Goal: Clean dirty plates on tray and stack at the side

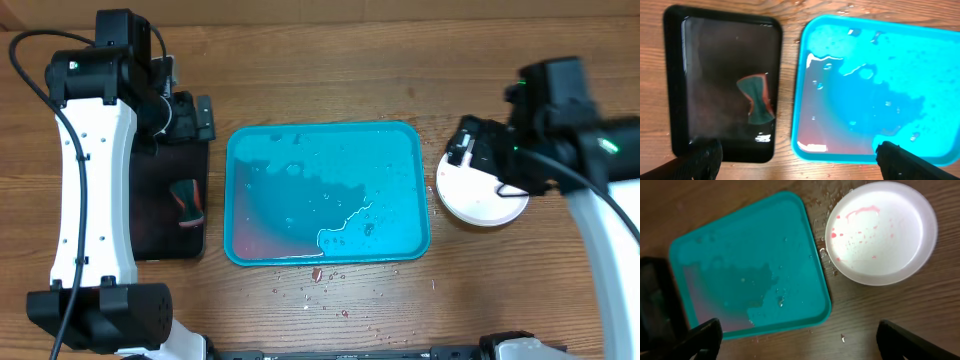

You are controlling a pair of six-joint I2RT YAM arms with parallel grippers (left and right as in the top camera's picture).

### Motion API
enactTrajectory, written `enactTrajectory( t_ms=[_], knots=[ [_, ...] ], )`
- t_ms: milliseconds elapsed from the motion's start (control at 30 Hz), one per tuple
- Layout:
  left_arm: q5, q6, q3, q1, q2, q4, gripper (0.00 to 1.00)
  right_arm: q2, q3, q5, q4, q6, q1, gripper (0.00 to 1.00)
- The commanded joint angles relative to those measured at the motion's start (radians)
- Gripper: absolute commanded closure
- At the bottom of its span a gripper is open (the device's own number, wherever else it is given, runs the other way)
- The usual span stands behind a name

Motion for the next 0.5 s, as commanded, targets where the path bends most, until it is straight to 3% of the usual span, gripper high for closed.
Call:
enactTrajectory(
  t_ms=[0,233,467],
  knots=[
    [0.051,-0.002,0.016,-0.008,-0.001,0.014,0.00,-0.101,0.095,0.007,-0.041,-0.040,0.001,0.00],
    [0.045,-0.012,0.015,-0.008,0.002,0.017,0.00,-0.266,0.114,0.002,-0.042,-0.039,0.001,0.00],
    [0.045,-0.012,0.015,-0.008,0.002,0.017,0.00,-0.317,0.113,-0.023,-0.043,-0.040,0.001,0.00]
  ],
)
